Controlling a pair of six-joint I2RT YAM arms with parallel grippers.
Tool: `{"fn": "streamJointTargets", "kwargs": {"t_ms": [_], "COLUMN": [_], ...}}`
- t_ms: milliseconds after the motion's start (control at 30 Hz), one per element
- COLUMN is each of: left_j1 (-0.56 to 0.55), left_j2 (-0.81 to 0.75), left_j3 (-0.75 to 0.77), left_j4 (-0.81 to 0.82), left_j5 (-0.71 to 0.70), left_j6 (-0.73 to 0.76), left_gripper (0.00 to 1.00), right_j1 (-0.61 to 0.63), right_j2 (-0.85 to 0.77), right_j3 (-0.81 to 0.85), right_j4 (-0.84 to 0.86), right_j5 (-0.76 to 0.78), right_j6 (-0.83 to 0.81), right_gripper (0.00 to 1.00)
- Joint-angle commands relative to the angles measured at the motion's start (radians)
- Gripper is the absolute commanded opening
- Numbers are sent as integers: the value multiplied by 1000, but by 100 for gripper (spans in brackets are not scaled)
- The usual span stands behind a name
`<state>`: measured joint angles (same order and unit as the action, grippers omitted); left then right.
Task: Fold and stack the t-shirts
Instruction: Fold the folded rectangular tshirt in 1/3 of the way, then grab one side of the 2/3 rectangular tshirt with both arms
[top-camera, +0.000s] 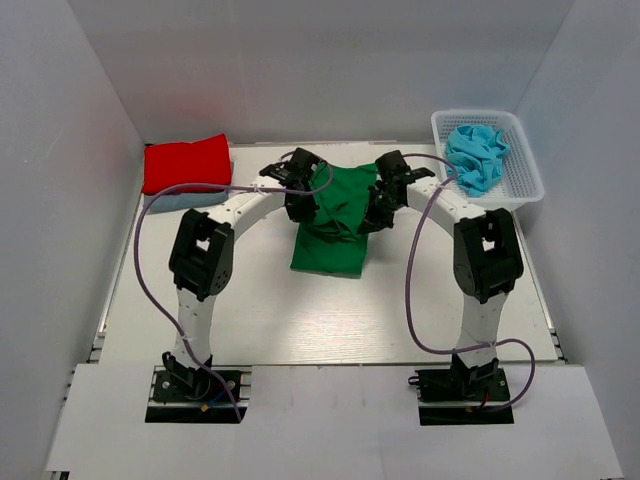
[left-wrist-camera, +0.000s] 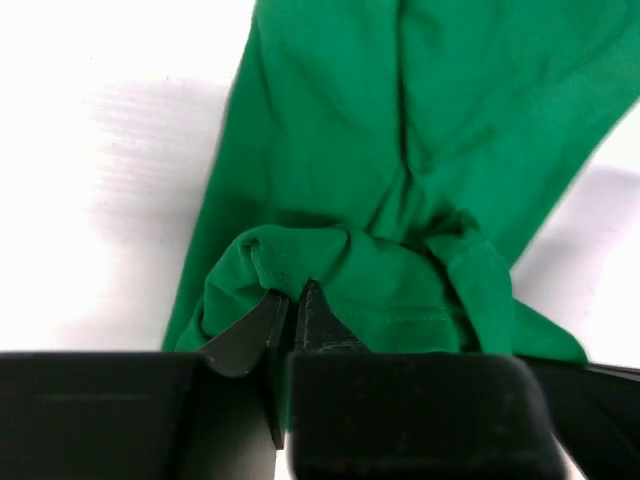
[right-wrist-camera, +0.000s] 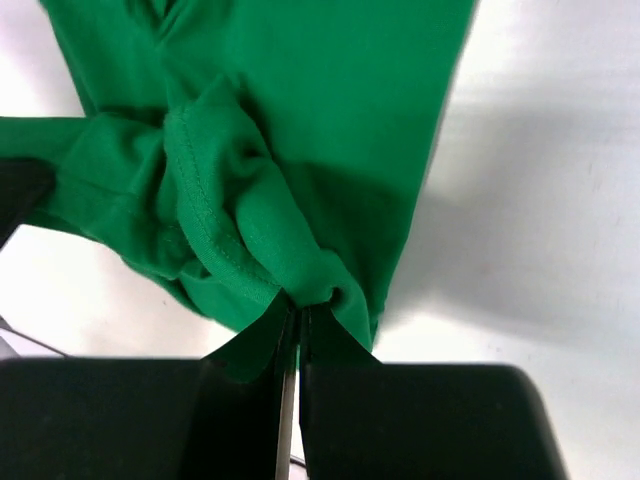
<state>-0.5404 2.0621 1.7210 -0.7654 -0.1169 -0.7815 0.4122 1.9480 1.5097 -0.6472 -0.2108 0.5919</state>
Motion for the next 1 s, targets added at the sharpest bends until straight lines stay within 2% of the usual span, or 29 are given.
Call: {"fn": "streamJointTargets", "kwargs": {"t_ms": [0, 33, 67, 100, 167, 200, 233, 300, 333, 367, 400, 433, 567, 633, 700, 733, 767, 833, 967], "left_j1": [22, 31, 31, 42, 54, 69, 80, 89, 89, 89, 89, 89, 66, 57, 57, 48, 48, 37, 7], "left_j2": [28, 42, 58, 73, 115, 125, 125, 139, 119, 96, 32, -6, -192, -252, -331, -348, -362, -362, -327], "left_j3": [80, 95, 113, 159, 208, 263, 288, 328, 328, 301, 214, 157, -198, -294, -441, -480, -530, -555, -584], "left_j4": [43, 43, 57, 48, 35, 35, 23, -27, -28, -28, -9, 12, 78, 92, 144, 191, 201, 192, 212], "left_j5": [23, 23, 23, -2, -3, -3, 12, 3, 3, 3, 3, 16, 95, 114, 190, 209, 209, 195, 195], "left_j6": [7, 7, 7, -2, -2, 7, 28, 28, 28, 37, 50, 59, 83, 93, 109, 110, 110, 110, 110], "left_gripper": [17, 24, 35, 49, 82, 100, 100, 100, 100, 100, 100, 100, 100, 100, 100, 100, 100, 100, 90], "right_j1": [-30, -36, -41, -55, -78, -90, -93, -107, -105, -99, -98, -87, -70, -64, -52, -47, -44, -26, 6], "right_j2": [49, 63, 75, 127, 153, 182, 187, 187, 169, 129, 109, 42, -96, -159, -230, -248, -259, -261, -238], "right_j3": [55, 64, 73, 120, 162, 220, 236, 277, 274, 247, 221, 134, -69, -165, -282, -310, -380, -416, -488], "right_j4": [75, 96, 113, 112, 121, 121, 118, 106, 103, 112, 133, 139, 169, 173, 184, 184, 196, 240, 311], "right_j5": [-45, -74, -79, -82, -119, -118, -116, -110, -101, -92, -90, -87, -43, -33, -55, -76, -84, -130, -185], "right_j6": [-3, -3, -3, 5, 2, 8, 2, -20, -39, -59, -107, -112, -152, -161, -159, -155, -144, -114, -66], "right_gripper": [0, 0, 2, 18, 39, 56, 63, 67, 73, 75, 86, 90, 90, 90, 90, 90, 90, 90, 84]}}
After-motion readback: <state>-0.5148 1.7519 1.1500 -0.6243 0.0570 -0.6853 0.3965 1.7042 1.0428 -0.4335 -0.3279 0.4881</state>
